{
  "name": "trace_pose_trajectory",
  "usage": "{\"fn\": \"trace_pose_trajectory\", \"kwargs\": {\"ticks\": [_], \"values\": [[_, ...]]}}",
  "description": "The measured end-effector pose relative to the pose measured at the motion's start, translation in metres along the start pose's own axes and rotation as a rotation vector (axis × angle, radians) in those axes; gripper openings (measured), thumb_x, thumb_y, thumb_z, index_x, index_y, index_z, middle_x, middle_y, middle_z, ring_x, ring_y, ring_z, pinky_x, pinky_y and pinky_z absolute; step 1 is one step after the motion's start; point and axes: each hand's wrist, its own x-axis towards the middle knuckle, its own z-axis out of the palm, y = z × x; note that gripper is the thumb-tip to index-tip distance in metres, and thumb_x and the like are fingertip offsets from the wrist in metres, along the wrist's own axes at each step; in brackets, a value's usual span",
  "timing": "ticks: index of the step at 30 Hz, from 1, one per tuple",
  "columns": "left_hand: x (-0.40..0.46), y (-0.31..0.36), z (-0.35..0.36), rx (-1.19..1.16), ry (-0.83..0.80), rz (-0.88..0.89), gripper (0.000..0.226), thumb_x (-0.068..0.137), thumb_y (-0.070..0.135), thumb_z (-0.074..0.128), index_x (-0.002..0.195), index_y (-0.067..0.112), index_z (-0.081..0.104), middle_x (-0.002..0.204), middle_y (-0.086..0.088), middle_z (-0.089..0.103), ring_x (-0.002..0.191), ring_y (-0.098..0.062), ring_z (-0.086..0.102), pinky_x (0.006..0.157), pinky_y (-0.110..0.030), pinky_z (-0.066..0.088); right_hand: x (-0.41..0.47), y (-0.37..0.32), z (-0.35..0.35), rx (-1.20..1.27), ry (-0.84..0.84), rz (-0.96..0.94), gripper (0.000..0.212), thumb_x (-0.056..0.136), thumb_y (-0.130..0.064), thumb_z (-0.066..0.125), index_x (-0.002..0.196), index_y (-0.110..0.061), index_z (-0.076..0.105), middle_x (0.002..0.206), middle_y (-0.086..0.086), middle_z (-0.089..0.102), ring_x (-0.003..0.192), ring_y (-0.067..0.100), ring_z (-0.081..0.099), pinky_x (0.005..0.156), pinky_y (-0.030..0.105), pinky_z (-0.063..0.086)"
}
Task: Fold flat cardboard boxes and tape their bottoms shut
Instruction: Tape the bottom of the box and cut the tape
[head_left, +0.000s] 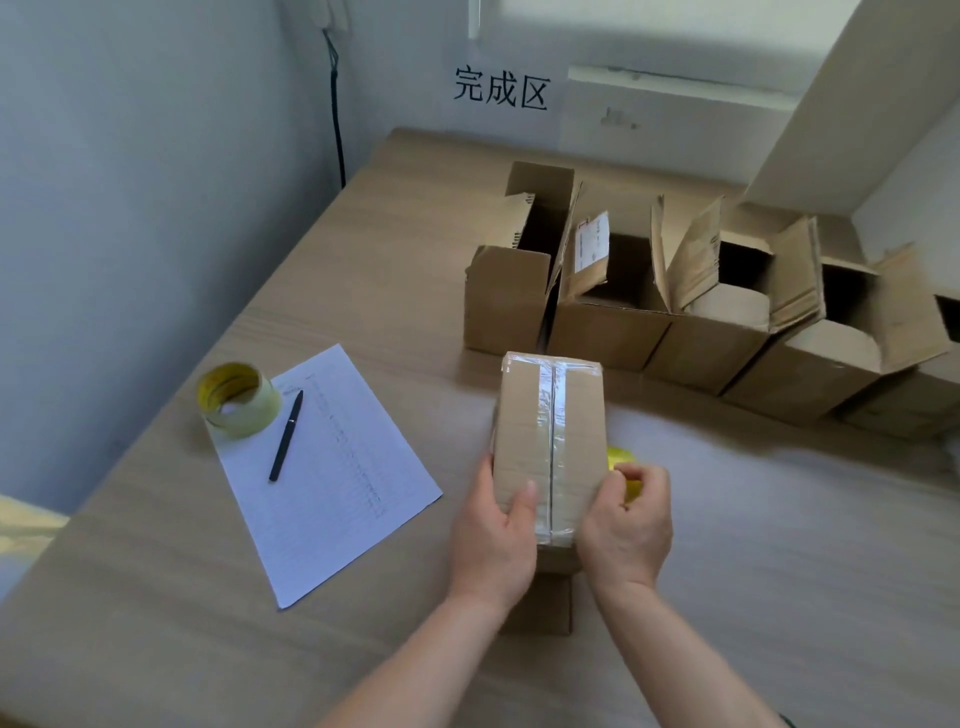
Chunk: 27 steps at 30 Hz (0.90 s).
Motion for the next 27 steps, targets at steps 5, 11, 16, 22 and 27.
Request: {"fn": "trace_pose_trajectory", "kwargs": {"ticks": [5,11,16,22,27], "values": [[0.071,0.018,-0.017,0.475,-0.161,0.161,0.094,0.09,0.055,0.053,0.154,0.027,-0.009,0.164,0.006,-0.004,0.148,-0.01,0.008,0.112,-0.03,0.022,0.0,-0.001,0.0,0.01,-0.03,-0.048,0.009,0.094,-0.021,0.047,0.086,-0.025,0.047,0.081,-0.001,0.056,0.074,0.024,0.051,0.058,0.029,0.032],[0.139,0.031,0.015,0.408,-0.296,0.113,0.089,0.094,0.042,0.056,0.156,0.019,-0.004,0.165,-0.002,0.004,0.15,-0.015,0.01,0.117,-0.031,0.015,0.0,-0.001,0.004,0.003,-0.023,-0.059,0.008,0.086,-0.034,0.039,0.083,-0.028,0.043,0.083,0.0,0.057,0.075,0.024,0.051,0.062,0.032,0.032],[0.144,0.027,0.017,0.22,-0.248,-0.111,0.095,0.09,0.048,0.061,0.156,0.02,-0.001,0.16,-0.003,0.025,0.145,-0.022,0.028,0.116,-0.033,0.023,0.002,-0.004,0.006,-0.024,-0.029,-0.044,0.01,0.086,-0.035,0.037,0.085,-0.027,0.043,0.087,0.004,0.058,0.078,0.026,0.052,0.067,0.032,0.033],[0.045,0.018,-0.001,0.394,-0.164,0.08,0.072,0.09,0.062,0.042,0.15,0.032,0.016,0.148,0.005,0.039,0.13,-0.023,0.044,0.089,-0.03,0.042,0.002,-0.001,0.005,-0.052,-0.022,-0.043,0.007,0.092,-0.029,0.041,0.087,-0.025,0.044,0.09,0.003,0.057,0.078,0.024,0.049,0.064,0.031,0.03],[0.023,0.009,0.009,0.654,-0.073,0.15,0.066,0.096,0.048,0.044,0.152,0.025,0.018,0.15,-0.007,0.029,0.122,-0.032,0.049,0.087,-0.04,0.045,0.003,-0.003,0.003,-0.073,-0.032,-0.02,0.01,0.092,-0.031,0.039,0.089,-0.024,0.044,0.09,0.003,0.058,0.079,0.026,0.049,0.065,0.031,0.03]]}}
